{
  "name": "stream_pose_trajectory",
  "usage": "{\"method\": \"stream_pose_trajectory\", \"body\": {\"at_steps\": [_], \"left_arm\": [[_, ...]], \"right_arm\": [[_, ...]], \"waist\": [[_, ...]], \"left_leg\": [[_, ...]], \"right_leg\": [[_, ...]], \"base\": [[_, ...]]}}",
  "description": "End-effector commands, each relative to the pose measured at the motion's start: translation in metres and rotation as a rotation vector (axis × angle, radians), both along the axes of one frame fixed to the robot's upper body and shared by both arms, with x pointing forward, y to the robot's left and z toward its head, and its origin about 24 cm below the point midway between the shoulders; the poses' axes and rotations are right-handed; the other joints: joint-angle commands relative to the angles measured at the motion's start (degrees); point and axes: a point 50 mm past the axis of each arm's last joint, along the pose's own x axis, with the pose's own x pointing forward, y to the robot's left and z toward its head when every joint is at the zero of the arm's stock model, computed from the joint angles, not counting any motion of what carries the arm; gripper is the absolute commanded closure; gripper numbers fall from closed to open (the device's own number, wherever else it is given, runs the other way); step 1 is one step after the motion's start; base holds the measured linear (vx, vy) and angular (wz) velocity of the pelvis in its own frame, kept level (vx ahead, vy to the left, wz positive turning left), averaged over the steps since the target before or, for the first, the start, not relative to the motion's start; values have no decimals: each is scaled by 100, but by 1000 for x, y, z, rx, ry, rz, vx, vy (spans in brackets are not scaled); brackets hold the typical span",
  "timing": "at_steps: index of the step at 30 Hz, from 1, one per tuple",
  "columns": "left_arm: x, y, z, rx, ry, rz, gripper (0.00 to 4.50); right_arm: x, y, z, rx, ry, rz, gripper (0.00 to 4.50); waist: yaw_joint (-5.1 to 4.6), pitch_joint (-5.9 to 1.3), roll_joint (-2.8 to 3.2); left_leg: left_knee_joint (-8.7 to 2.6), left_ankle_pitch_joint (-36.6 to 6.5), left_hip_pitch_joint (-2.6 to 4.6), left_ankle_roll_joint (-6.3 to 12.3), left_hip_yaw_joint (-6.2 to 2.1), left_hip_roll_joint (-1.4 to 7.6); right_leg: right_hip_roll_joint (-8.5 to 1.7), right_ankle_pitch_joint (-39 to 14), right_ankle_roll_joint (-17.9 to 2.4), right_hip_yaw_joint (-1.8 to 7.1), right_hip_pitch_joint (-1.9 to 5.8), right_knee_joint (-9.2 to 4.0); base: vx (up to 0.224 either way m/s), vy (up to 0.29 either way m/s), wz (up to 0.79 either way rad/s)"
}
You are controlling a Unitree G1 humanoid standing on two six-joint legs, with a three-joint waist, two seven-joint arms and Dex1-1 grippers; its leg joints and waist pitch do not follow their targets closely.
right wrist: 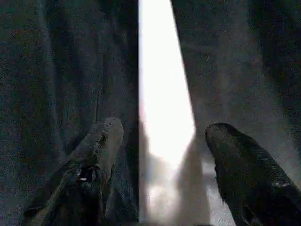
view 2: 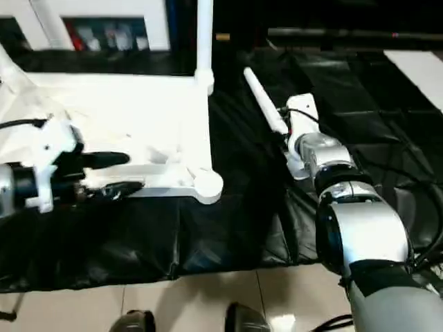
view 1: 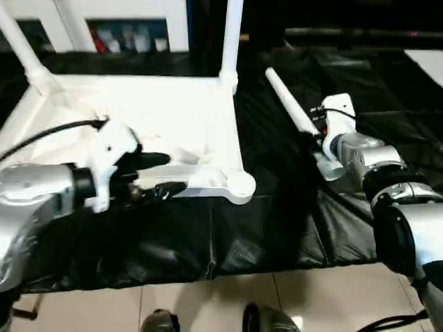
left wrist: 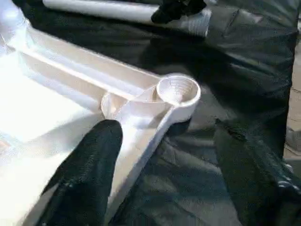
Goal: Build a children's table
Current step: Pick table leg
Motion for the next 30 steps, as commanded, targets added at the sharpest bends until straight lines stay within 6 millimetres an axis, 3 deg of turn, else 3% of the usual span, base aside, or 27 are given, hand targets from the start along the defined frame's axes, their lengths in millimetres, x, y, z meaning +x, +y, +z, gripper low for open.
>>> {"method": "stream_pose_trajectory", "body": {"at_steps": [1, 7, 8, 10, 11, 15, 19, 22, 25, 26, 27, 28, 29, 30], "left_arm": [[-4, 3, 7, 11, -12, 2, 74], [-8, 11, 12, 44, 11, 14, 25], [-9, 12, 12, 51, 12, 15, 23], [-10, 13, 13, 57, 19, 13, 8], [-12, 14, 13, 62, 27, 10, 8], [-13, 17, 15, 72, 33, 9, 0], [-11, 19, 16, 82, 21, 16, 0], [-7, 18, 17, 61, -19, 37, 0], [-4, 17, 15, 63, -42, 46, 0], [-2, 16, 14, 52, -57, 56, 0], [0, 14, 12, 43, -66, 63, 0], [7, 11, 10, 4, -102, 95, 0], [8, 11, 10, 1, -105, 98, 0], [12, 9, 10, -21, -145, 134, 0]], "right_arm": [[1, -5, 10, 33, 20, -22, 129], [-5, -16, 9, 116, 138, -48, 129], [-7, -18, 7, 115, 165, -46, 155], [-9, -20, 5, 110, 187, -43, 162], [-11, -22, 3, 106, 205, -42, 162], [-14, -26, 0, 103, 231, -47, 204], [-15, -29, -1, 124, 233, -76, 232], [-15, -31, 0, 164, 205, -110, 248], [-14, -32, 1, 180, 191, -117, 257], [-14, -32, 1, 185, 184, -123, 257], [-14, -32, 1, 187, 178, -128, 260], [-13, -33, 2, 191, 155, -135, 260], [-12, -33, 2, 191, 153, -136, 260], [-11, -33, 5, 203, 124, -140, 261]], "waist": [[13, -361, 26], [30, -302, -2], [36, -293, -1], [47, -277, -6], [42, -287, -43], [63, -277, -36], [74, -311, -56], [91, -410, -81], [110, -451, -79], [119, -510, -108], [128, -522, -111], [141, -599, -117], [144, -591, -121], [162, -661, -98]], "left_leg": [[-401, -1089, 42, 238, 54, 18], [-414, -1153, 52, 112, 43, 30], [-412, -1128, 52, 117, 48, 30], [-413, -1154, 52, 88, 51, 41], [-410, -1140, 51, 88, 56, 41], [-414, -1103, 41, 39, 48, 41], [-402, -1047, 54, 17, 49, 43], [-372, -848, 64, 15, 61, 42], [-350, -708, 59, 47, 72, 42], [-334, -644, 51, 57, 75, 37], [-322, -574, 43, 64, 78, 34], [-302, -503, 66, 64, 85, 38], [-302, -470, 55, 64, 86, 38], [-280, -435, 66, 48, 82, 45]], "right_leg": [[-165, -1226, -1432, 254, 394, -295], [-178, -1354, -1383, 264, 394, -292], [-175, -1344, -1408, 263, 391, -294], [-187, -1395, -1431, 266, 389, -300], [-190, -1415, -1426, 268, 398, -305], [-206, -1516, -1389, 272, 398, -305], [-205, -1479, -1388, 271, 403, -291], [-205, -1199, -1447, 275, 441, -245], [-201, -985, -1501, 273, 446, -216], [-200, -927, -1513, 267, 486, -195], [-206, -860, -1518, 273, 484, -187], [-207, -751, -1540, 273, 502, -164], [-211, -691, -1549, 277, 497, -163], [-214, -579, -1580, 269, 511, -137]], "base": [[0, 0, 0], [0, 0, 0], [0, 0, 0], [0, 0, 0], [0, 0, 0], [0, 0, 0], [0, 0, 0], [0, 0, 0], [0, 0, 0], [0, 0, 0], [0, 0, 0], [0, 0, 0], [0, 0, 0], [0, 0, 0]]}}
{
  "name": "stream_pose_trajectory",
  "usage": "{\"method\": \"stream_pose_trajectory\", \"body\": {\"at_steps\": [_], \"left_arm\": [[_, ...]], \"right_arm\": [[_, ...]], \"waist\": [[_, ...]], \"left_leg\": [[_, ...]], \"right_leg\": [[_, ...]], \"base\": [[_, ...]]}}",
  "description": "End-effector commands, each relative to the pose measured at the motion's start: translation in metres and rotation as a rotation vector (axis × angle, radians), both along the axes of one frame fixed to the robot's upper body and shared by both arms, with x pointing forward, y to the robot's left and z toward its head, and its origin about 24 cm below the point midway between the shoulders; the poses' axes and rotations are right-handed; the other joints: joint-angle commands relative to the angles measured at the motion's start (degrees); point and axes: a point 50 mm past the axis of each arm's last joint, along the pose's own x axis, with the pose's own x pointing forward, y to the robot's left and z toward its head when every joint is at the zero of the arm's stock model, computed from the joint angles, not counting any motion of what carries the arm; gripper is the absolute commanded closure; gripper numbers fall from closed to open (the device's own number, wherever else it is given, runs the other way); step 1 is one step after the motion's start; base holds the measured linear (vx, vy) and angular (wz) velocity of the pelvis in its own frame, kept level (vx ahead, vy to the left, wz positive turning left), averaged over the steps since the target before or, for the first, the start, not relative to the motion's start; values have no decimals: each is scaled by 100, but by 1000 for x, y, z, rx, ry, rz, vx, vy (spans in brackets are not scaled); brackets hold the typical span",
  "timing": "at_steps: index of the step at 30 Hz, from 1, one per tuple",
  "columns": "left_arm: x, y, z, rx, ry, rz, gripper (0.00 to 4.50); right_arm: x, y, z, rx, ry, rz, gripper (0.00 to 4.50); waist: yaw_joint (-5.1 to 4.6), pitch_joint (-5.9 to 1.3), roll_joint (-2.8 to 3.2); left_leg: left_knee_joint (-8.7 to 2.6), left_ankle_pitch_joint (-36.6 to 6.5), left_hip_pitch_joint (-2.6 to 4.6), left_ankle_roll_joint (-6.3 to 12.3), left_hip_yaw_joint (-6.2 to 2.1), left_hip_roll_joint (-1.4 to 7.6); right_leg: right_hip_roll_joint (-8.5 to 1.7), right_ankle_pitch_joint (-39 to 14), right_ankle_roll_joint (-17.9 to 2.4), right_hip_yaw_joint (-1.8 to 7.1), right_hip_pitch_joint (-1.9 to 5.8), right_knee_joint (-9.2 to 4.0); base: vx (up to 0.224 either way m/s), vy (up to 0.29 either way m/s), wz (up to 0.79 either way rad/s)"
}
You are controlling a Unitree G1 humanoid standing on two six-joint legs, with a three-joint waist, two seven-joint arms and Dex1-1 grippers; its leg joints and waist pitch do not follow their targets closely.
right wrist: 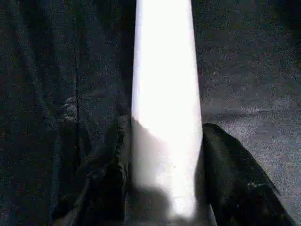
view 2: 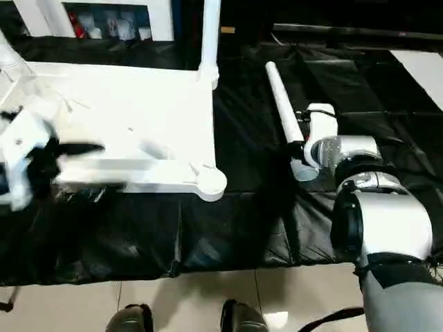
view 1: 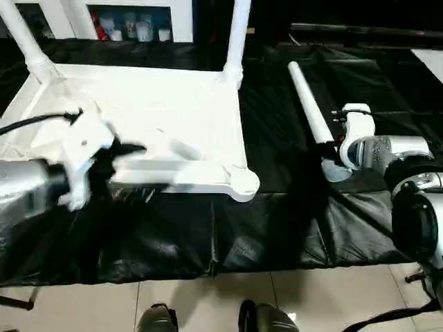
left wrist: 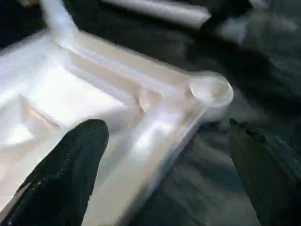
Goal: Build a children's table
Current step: Pick table leg
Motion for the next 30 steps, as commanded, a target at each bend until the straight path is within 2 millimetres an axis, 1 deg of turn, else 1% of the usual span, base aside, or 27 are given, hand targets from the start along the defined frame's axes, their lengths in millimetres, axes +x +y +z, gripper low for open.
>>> {"method": "stream_pose_trajectory", "body": {"at_steps": [1, 2, 3, 4, 5, 6, 7, 8, 9, 10, 12, 14, 15, 16, 18, 19, 20, 21, 22, 23, 24, 25, 26, 27, 28, 29, 30], "left_arm": [[10, -4, -1, -15, -71, 62, 0], [13, -6, -2, -31, -93, 82, 0], [19, -8, -6, -52, -108, 128, 0], [23, -10, -8, -64, -112, 156, 0], [29, -15, -14, -114, -126, 182, 0], [31, -18, -17, -137, -129, 192, 0], [35, -23, -20, -181, -129, 202, 0], [39, -27, -23, -224, -127, 211, 0], [46, -35, -26, -288, -116, 202, 0], [47, -37, -27, -302, -111, 193, 0], [55, -45, -27, -341, -106, 176, 0], [60, -51, -28, -376, -91, 177, 0], [69, -59, -28, -390, -76, 195, 0], [72, -62, -29, -389, -66, 197, 0], [77, -69, -29, -392, -55, 184, 0], [77, -70, -29, -395, -52, 184, 0], [81, -73, -28, -410, -39, 185, 0], [82, -76, -28, -424, -32, 170, 0], [83, -80, -26, -447, -24, 154, 0], [84, -82, -25, -460, -18, 145, 0], [84, -86, -23, -486, -7, 124, 0], [85, -93, -20, -529, 8, 87, 0], [86, -94, -19, -534, 10, 85, 0], [87, -98, -18, -571, 36, 69, 0], [87, -100, -16, -597, 55, 54, 0], [87, -102, -16, -637, 99, 48, 0], [87, -106, -16, -677, 147, 40, 0]], "right_arm": [[4, -5, 9, 17, -77, -28, 261], [5, -4, 12, 21, -100, -28, 261], [8, -3, 14, 31, -135, -30, 261], [9, -2, 16, 37, -155, -30, 261], [12, 1, 19, 51, -216, -38, 261], [13, 2, 19, 56, -239, -42, 261], [14, 4, 21, 79, -288, -45, 261], [16, 6, 24, 116, -338, -45, 261], [17, 10, 27, 187, -416, -41, 261], [17, 11, 28, 202, -432, -41, 261], [18, 15, 29, 285, -485, -45, 261], [17, 21, 29, 331, -534, -12, 261], [14, 31, 26, 395, -598, 64, 262], [12, 36, 26, 429, -624, 102, 262], [7, 43, 24, 474, -662, 171, 262], [6, 44, 24, 483, -666, 182, 262], [2, 48, 24, 521, -685, 227, 262], [-1, 49, 24, 538, -695, 251, 262], [-5, 51, 24, 556, -706, 288, 262], [-7, 52, 25, 564, -709, 305, 262], [-12, 53, 25, 584, -716, 344, 262], [-22, 55, 27, 640, -728, 412, 262], [-23, 55, 28, 648, -728, 417, 262], [-29, 56, 28, 693, -729, 458, 262], [-34, 58, 28, 718, -728, 493, 262], [-40, 60, 27, 742, -718, 535, 262], [-47, 63, 26, 767, -708, 581, 262]], "waist": [[20, -751, 57], [28, -740, 37], [25, -736, 144], [33, -742, 97], [40, -740, 199], [-3, -715, 180], [0, -741, 142], [1, -762, 192], [0, -782, 176], [4, -786, 163], [-8, -803, 163], [1, -814, 162], [-23, -825, 134], [5, -840, 151], [-12, -862, 129], [1, -880, 135], [-10, -872, 154], [12, -888, 176], [17, -901, 165], [26, -914, 168], [22, -906, 181], [48, -896, 159], [58, -892, 159], [56, -897, 135], [77, -890, 191], [64, -874, 165], [73, -877, 179]], "left_leg": [[-297, -436, 48, 64, 85, 38], [-290, -549, 24, 56, 88, 33], [-279, -768, 41, 18, 88, 27], [-275, -951, 30, -21, 72, 28], [-268, -1032, 37, -53, 60, 24], [-266, -1280, 39, -68, 78, 11], [-257, -1315, 43, -82, 68, 9], [-250, -1357, 33, -53, 72, 1], [-235, -1391, 31, -24, 57, 0], [-232, -1411, 26, 31, 59, -11], [-233, -1419, 32, 85, 57, -14], [-228, -1395, 31, 109, 53, -9], [-231, -1323, 8, 136, 46, -3], [-220, -1278, 32, 213, 61, -8], [-238, -1071, -7, 281, 38, 0], [-228, -998, 22, 323, 44, 10], [-229, -950, 13, 360, 45, -4], [-225, -919, 35, 373, 48, 7], [-225, -778, 30, 431, 47, 1], [-221, -759, 40, 433, 46, 15], [-224, -761, 37, 436, 41, 13], [-224, -816, 36, 473, 54, 6], [-226, -826, 41, 483, 56, 6], [-234, -839, 34, 466, 50, 1], [-232, -875, 46, 422, 40, 8], [-235, -923, 36, 424, 54, 0], [-235, -969, 43, 392, 50, -2]], "right_leg": [[-205, -523, -1584, 259, 515, -184], [-206, -600, -1555, 260, 508, -200], [-200, -774, -1520, 261, 476, -237], [-212, -1003, -1452, 257, 498, -237], [-217, -1099, -1424, 261, 490, -229], [-191, -1346, -1329, 250, 457, -324], [-194, -1446, -1286, 247, 478, -305], [-203, -1556, -1214, 251, 475, -329], [-193, -1676, -1159, 240, 468, -323], [-190, -1851, -1057, 230, 463, -351], [-167, -1931, -1009, 217, 443, -368], [-174, -1926, -987, 214, 443, -370], [-166, -1850, -1006, 208, 461, -357], [-166, -1750, -964, 223, 448, -367], [-169, -1566, -1052, 211, 492, -337], [-184, -1475, -1089, 224, 481, -334], [-161, -1410, -1107, 225, 490, -338], [-168, -1346, -1133, 226, 482, -339], [-147, -1104, -1216, 224, 499, -324], [-162, -1051, -1264, 225, 495, -307], [-160, -1044, -1301, 223, 496, -307], [-165, -1133, -1270, 229, 517, -344], [-160, -1163, -1246, 230, 513, -352], [-160, -1284, -1214, 218, 514, -361], [-176, -1381, -1195, 221, 507, -363], [-164, -1464, -1158, 220, 506, -402], [-165, -1541, -1127, 217, 513, -411]], "base": [[0, 0, 0], [0, 0, 0], [0, 0, 0], [0, 0, 0], [0, 0, 0], [0, 0, 0], [0, 0, 0], [0, 0, 0], [0, 0, 0], [0, 0, 0], [0, 0, 0], [0, 0, 0], [0, 0, 0], [0, 0, 0], [0, 0, 0], [0, 0, 0], [0, 0, 0], [0, 0, 0], [0, 0, 0], [0, 0, 0], [0, 0, 0], [0, 0, 0], [0, 0, 0], [0, 0, 0], [0, 0, 0], [0, 0, 0], [0, 0, 0]]}}
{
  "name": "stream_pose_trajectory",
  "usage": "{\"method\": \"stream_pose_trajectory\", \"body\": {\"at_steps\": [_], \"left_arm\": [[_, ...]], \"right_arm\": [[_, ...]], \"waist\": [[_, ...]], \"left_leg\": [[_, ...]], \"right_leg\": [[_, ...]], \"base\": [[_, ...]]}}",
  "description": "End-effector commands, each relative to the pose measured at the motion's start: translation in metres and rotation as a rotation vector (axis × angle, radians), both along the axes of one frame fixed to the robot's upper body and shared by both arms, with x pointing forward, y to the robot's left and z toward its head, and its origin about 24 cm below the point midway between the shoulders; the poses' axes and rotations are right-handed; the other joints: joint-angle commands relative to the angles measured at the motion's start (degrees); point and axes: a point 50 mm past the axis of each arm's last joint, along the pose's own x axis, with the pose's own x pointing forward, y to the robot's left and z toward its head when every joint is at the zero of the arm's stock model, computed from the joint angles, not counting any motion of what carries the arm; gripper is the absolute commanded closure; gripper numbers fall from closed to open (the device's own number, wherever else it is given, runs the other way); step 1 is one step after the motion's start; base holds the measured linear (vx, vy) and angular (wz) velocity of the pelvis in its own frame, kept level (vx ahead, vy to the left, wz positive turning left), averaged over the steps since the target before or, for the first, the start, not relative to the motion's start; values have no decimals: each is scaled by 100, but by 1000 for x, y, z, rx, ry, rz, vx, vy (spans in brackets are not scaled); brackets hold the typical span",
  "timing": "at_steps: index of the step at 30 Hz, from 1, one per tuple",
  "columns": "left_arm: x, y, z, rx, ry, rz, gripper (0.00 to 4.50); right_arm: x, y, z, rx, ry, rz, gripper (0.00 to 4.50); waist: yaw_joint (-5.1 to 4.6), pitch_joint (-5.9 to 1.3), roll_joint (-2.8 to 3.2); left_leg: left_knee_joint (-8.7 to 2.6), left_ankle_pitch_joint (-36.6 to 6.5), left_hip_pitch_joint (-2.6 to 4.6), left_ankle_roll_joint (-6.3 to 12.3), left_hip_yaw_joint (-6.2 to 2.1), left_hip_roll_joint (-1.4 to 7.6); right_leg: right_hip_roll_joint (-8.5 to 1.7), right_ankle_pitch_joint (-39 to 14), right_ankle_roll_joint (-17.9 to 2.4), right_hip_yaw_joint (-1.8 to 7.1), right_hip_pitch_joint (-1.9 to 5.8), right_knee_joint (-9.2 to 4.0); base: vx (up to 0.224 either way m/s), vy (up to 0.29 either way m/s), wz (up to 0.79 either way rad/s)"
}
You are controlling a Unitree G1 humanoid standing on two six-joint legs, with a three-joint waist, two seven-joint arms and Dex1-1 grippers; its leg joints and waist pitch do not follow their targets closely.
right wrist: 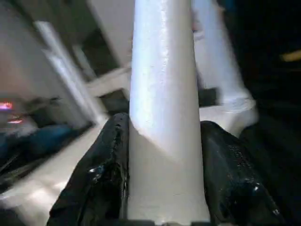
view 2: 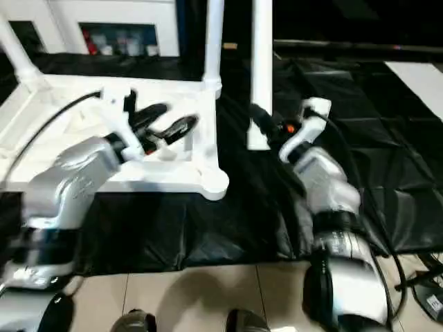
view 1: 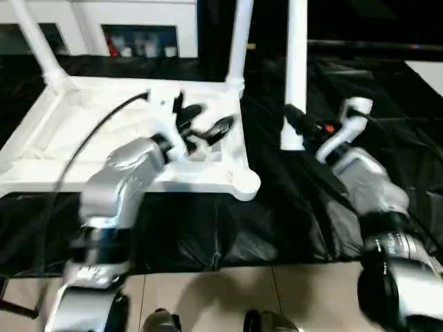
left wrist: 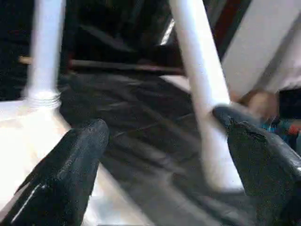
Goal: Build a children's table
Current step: Pick table leg
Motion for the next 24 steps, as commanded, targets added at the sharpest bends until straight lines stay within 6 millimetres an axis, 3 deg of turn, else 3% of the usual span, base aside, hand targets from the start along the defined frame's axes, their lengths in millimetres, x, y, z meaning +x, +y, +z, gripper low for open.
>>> {"method": "stream_pose_trajectory", "body": {"at_steps": [1, 4, 6, 10, 13, 14, 15, 19, 21, 24], "left_arm": [[1, -6, 3, -75, 64, -44, 0], [-2, -16, 8, -162, 114, -133, 0], [-2, -22, 14, -262, 152, -168, 0], [0, -25, 13, -268, 175, -185, 0], [3, -27, 9, -253, 208, -169, 0], [5, -28, 4, -206, 220, -141, 0], [5, -28, 4, -206, 220, -141, 0], [9, -30, 10, -239, 225, -88, 16], [19, -25, 14, -253, 246, 56, 26], [25, -22, 15, -251, 241, 151, 56]], "right_arm": [[-10, 6, 7, 22, -35, 104, 262], [-17, 11, 3, 38, -18, 150, 262], [-25, 20, 2, 53, -6, 224, 262], [-30, 28, 1, 62, 3, 274, 262], [-35, 35, 0, 48, 10, 316, 262], [-37, 41, 0, 21, 9, 330, 262], [-37, 41, 0, 21, 9, 330, 262], [-34, 54, -1, -92, 7, 298, 262], [-27, 69, -1, -197, 10, 208, 262], [-20, 78, 0, -269, -8, 119, 262]], "waist": [[37, -672, 5], [19, -665, -20], [43, -669, -18], [8, -665, -64], [18, -676, -43], [12, -683, -63], [28, -697, -38], [11, -695, -19], [-12, -697, -34], [-4, -697, -42]], "left_leg": [[-368, -973, 28, 359, 62, -19], [-373, -1036, 3, 311, 53, -30], [-362, -1097, 34, 284, 56, -41], [-372, -1142, 12, 293, 42, -56], [-382, -1143, 26, 265, 27, -44], [-388, -1149, 21, 256, 21, -36], [-398, -1093, 35, 253, 12, -20], [-435, -1177, 61, 166, 0, 26], [-439, -1160, 42, 117, -3, 21], [-434, -1171, 46, 96, 6, -10]], "right_leg": [[-160, -1667, -1062, 171, 510, -465], [-162, -2021, -955, 146, 500, -503], [-161, -2361, -801, 135, 475, -559], [-147, -2785, -481, 96, 456, -634], [-153, -2945, -289, 78, 435, -666], [-155, -2941, -275, 73, 442, -662], [-156, -2785, -282, 78, 433, -648], [-182, -2398, -571, 82, 439, -619], [-189, -2238, -629, 93, 450, -595], [-208, -2451, -451, 94, 467, -624]], "base": [[0, 0, 0], [0, 0, 0], [0, 0, 0], [0, 0, 0], [0, 0, 0], [0, 0, 0], [0, 0, 0], [0, 0, 0], [0, 0, 0], [0, 0, 0]]}}
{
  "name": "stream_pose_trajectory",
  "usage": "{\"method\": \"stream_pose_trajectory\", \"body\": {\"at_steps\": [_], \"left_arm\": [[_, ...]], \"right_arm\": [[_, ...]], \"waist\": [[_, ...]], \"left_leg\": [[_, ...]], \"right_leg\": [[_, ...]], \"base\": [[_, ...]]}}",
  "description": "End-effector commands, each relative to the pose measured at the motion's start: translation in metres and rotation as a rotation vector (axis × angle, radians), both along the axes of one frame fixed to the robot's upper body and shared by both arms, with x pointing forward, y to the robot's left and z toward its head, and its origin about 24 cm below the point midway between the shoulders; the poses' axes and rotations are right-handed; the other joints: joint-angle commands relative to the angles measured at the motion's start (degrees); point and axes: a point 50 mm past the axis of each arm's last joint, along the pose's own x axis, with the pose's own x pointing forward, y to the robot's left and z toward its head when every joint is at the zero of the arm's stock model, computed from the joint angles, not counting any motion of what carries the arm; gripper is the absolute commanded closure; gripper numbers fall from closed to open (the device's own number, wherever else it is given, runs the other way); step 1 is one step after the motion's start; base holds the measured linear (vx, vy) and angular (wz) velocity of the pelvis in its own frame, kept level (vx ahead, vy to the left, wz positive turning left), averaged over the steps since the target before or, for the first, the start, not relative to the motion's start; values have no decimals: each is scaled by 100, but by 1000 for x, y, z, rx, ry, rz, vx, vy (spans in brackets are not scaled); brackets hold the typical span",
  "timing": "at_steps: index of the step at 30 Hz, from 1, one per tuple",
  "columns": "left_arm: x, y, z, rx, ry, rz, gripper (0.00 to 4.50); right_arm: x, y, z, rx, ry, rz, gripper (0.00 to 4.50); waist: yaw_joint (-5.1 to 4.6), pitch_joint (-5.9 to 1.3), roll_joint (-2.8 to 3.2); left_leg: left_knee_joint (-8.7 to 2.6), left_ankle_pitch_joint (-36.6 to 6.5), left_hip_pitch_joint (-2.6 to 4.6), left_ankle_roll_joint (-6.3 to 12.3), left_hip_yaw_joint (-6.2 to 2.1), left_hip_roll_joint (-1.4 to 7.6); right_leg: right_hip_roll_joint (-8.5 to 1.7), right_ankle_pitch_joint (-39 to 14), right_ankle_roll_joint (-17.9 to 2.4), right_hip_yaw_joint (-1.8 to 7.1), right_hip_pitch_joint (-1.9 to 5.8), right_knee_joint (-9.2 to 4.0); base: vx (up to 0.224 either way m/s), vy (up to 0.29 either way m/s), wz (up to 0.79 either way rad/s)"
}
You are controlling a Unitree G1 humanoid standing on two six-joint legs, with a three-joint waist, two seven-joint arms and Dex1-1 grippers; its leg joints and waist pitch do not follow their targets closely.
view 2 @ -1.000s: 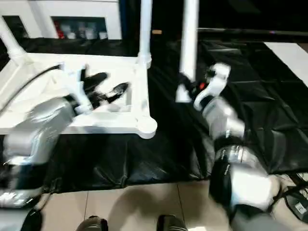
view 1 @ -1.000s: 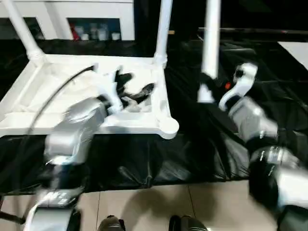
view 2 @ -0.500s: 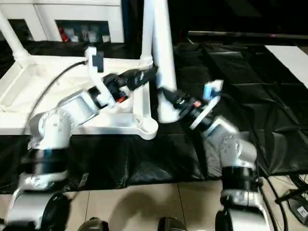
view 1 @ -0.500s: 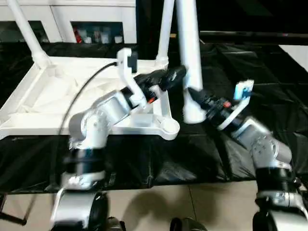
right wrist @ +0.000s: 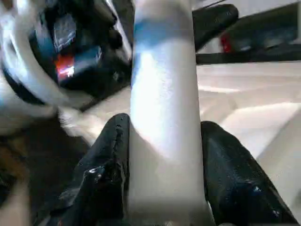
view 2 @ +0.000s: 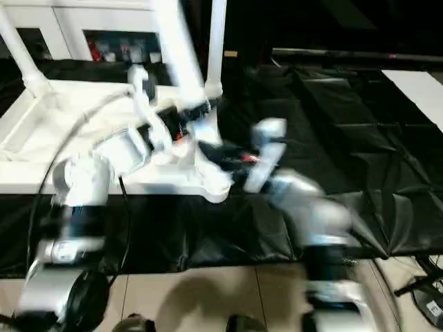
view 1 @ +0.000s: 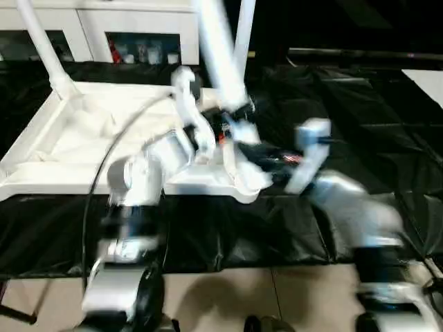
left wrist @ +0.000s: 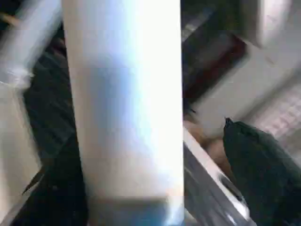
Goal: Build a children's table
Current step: Pick table leg
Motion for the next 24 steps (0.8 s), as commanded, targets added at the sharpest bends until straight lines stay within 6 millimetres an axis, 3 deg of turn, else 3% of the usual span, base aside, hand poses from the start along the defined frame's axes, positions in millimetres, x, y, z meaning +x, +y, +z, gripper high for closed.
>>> {"method": "stream_pose_trajectory", "body": {"at_steps": [1, 9, 12, 14, 16, 18, 24], "left_arm": [[4, 2, 1, -2, 16, 74, 64], [8, 2, -1, 2, 47, 219, 124], [9, 3, 0, 11, 42, 244, 124], [10, 4, 1, 15, 39, 252, 161], [10, 5, 3, 11, 28, 257, 163], [10, 5, 4, 26, 14, 265, 204], [10, 4, 6, 19, -9, 268, 250]], "right_arm": [[6, 0, 6, -100, -68, -79, 262], [2, 40, 17, -212, -189, -153, 262], [1, 43, 18, -216, -200, -154, 263], [2, 44, 19, -215, -204, -156, 263], [3, 44, 21, -216, -214, -167, 263], [4, 43, 24, -217, -224, -183, 263], [5, 40, 25, -231, -233, -194, 263]], "waist": [[34, -589, -35], [14, -596, -31], [12, -582, -25], [5, -579, -32], [5, -585, -24], [3, -584, -13], [-2, -597, -8]], "left_leg": [[-417, -1109, 45, 68, 28, 0], [-441, -1051, 36, 77, 22, 13], [-451, -1211, 52, 68, 23, 8], [-454, -1262, 51, 61, 19, 7], [-453, -1261, 49, 51, 14, 7], [-451, -1246, 50, 56, 14, 4], [-446, -1155, 42, 62, 18, 4]], "right_leg": [[-207, -2460, -483, 151, 398, -500], [-186, -1983, -566, 160, 412, -453], [-187, -2140, -505, 158, 406, -477], [-186, -2204, -445, 156, 408, -487], [-191, -2196, -409, 157, 409, -485], [-186, -2156, -422, 159, 406, -476], [-185, -1866, -543, 172, 427, -442]], "base": [[0, 0, 0], [0, 0, 0], [0, 0, 0], [0, 0, 0], [0, 0, 0], [0, 0, 0], [0, 0, 0]]}}
